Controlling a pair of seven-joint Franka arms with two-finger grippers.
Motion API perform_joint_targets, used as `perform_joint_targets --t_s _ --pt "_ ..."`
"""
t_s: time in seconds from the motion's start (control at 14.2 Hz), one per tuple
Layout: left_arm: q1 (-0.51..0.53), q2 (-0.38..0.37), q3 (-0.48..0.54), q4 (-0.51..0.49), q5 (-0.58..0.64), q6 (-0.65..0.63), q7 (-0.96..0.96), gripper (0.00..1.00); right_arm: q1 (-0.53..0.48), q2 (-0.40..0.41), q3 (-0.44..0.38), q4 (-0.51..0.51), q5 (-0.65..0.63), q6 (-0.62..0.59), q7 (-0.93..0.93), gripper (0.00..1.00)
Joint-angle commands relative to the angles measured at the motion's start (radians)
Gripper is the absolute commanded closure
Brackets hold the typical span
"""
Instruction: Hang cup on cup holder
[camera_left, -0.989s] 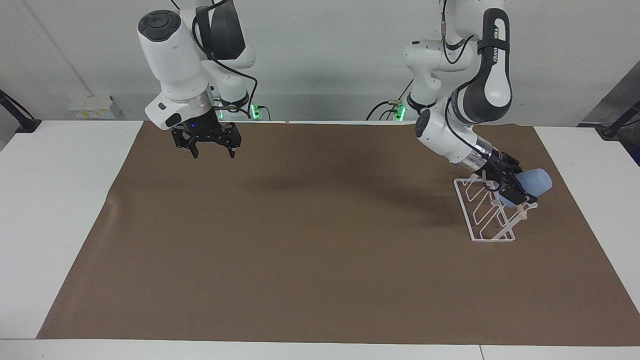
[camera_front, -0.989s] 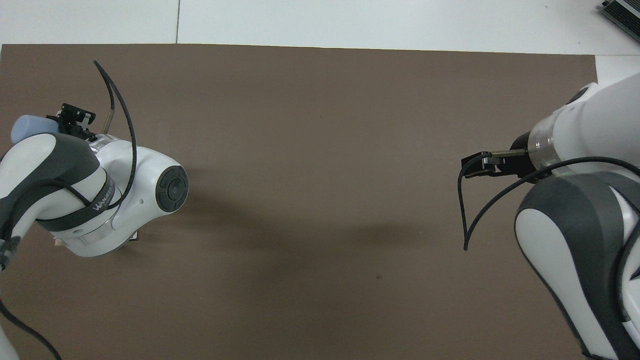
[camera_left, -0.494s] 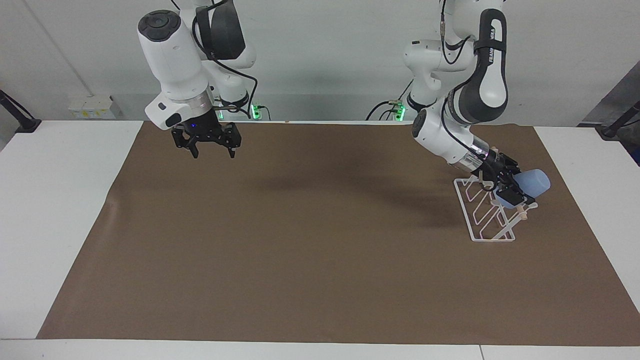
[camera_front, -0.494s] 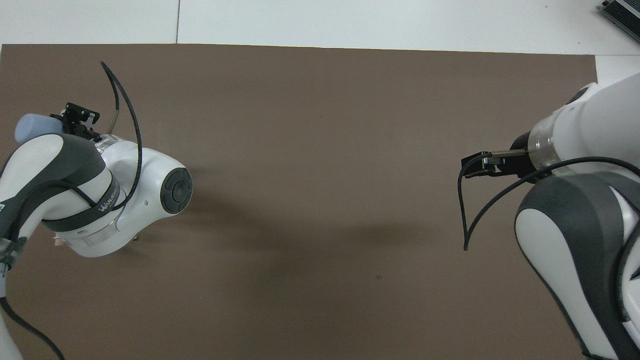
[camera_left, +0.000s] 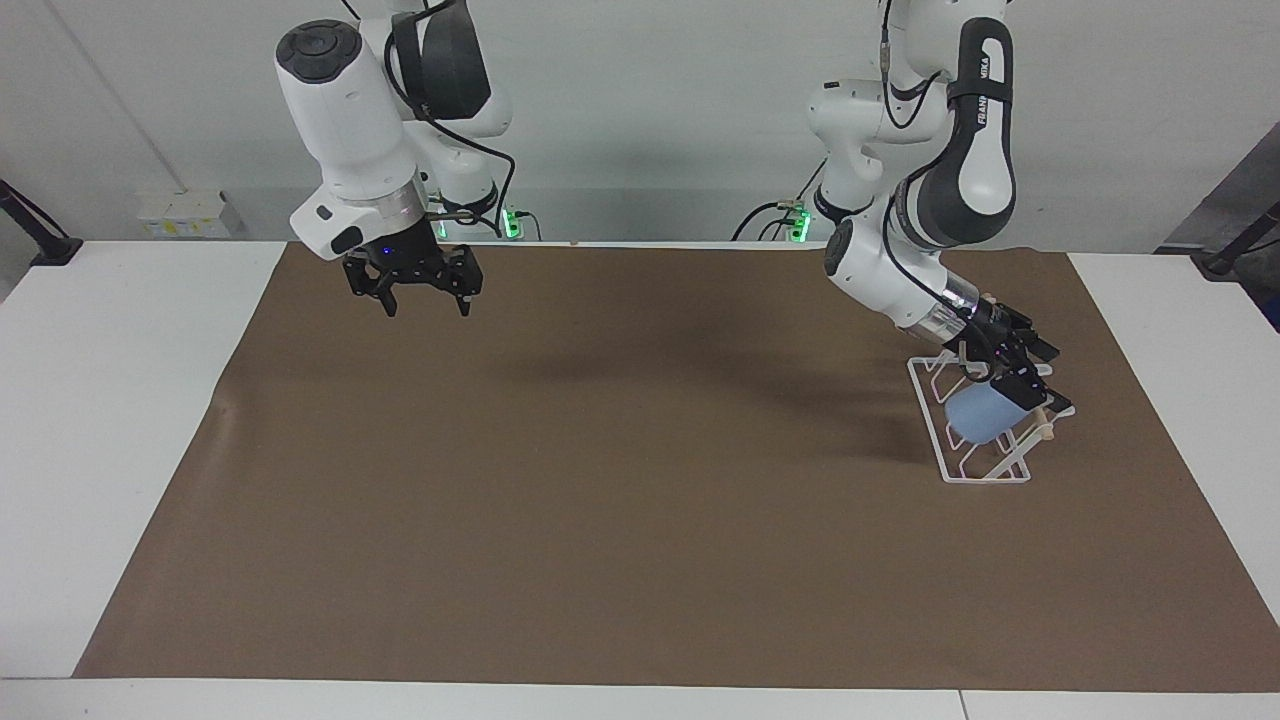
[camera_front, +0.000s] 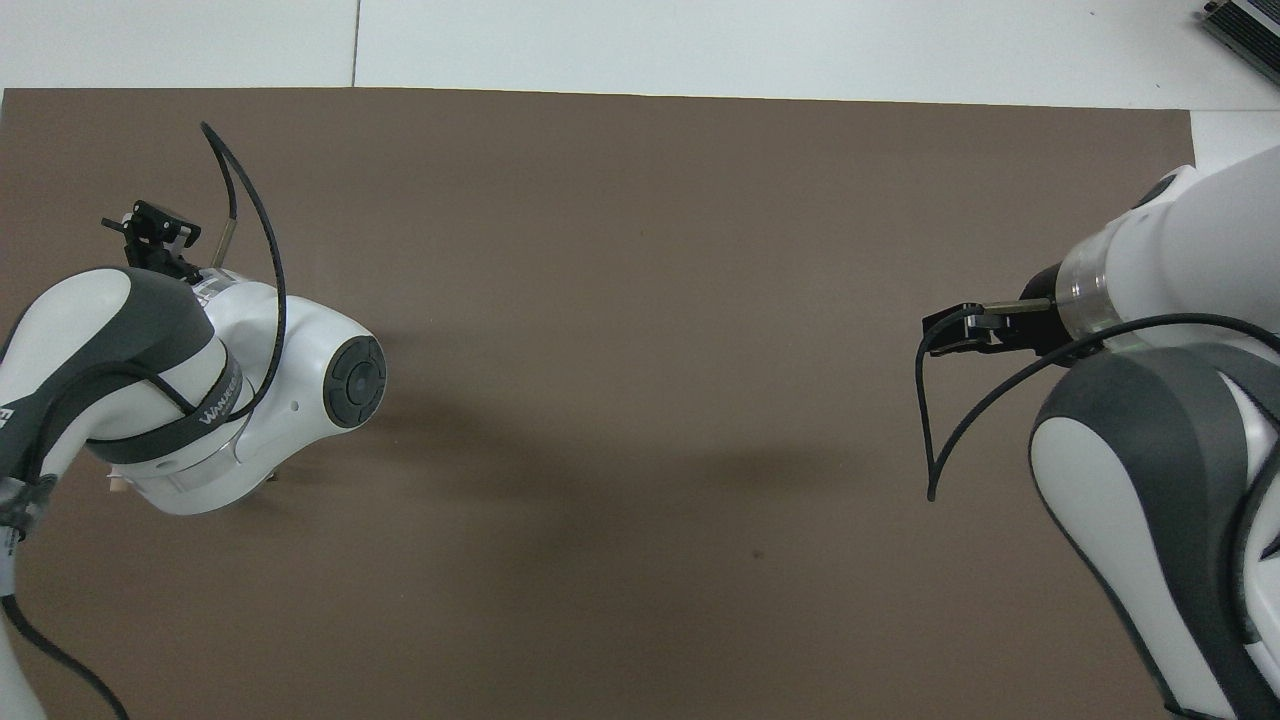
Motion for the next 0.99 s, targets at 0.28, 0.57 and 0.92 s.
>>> perform_joint_targets --t_s 0.28,0.57,0.92 --pt "-0.035 -0.034 0.003 0.085 -0.111 -0.094 -0.007 0.0 -0.019 -0.017 0.01 -0.013 0.019 0.006 0.002 0.0" --pt "-0.029 -0.049 0.004 0.232 -0.292 -0.172 -0.01 0.0 -0.019 -0.017 0.01 -0.013 0.019 0.006 0.002 0.0" --pt "0.033 -0.148 0.02 0.332 -0.581 -0.185 -0.014 0.0 -0.019 -0.017 0.01 -0.013 0.019 0.006 0.002 0.0"
